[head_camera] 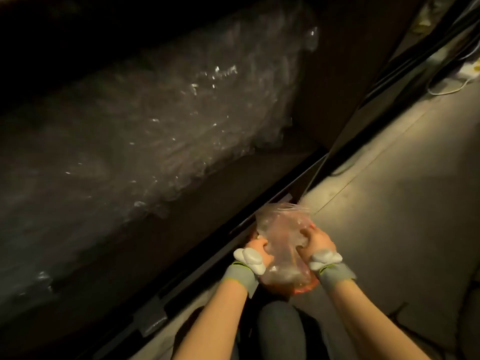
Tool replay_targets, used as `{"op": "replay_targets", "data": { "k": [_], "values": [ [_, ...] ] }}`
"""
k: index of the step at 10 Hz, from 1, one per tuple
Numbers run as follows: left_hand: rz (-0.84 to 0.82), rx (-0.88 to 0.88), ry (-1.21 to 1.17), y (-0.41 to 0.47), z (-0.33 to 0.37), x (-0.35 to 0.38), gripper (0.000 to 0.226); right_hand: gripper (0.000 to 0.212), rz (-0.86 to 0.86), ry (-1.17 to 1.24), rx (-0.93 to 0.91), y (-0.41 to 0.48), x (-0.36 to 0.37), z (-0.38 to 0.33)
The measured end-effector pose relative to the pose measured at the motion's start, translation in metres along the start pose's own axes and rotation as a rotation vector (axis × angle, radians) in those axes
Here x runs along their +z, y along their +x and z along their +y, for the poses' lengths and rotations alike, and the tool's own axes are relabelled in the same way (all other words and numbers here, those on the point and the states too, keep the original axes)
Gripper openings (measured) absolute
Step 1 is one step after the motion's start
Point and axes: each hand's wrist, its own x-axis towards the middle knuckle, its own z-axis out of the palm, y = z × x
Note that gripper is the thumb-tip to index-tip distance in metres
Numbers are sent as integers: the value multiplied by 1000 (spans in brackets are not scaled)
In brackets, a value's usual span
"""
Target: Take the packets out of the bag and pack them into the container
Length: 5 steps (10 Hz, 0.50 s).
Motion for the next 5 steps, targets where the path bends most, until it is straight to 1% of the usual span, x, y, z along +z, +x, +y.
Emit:
{"op": "replay_targets", "data": {
  "k": [1,2,3,4,5],
  "values": [
    [-65,41,73,31,-12,22,54,59,-40,-79,47,21,37,22],
    [-87,44,199,45,-18,35,58,62,-55,-150,73,27,53,29],
    [-83,2,253,61,-26,42,58,56,-64,-156,91,34,56,33],
    [-48,28,235,51,-23,37,53,55,-34,-102,80,25,46,33],
    [11,14,125,33,-16,20,47,52,34,-70,64,9,24,23]
  ]
}}
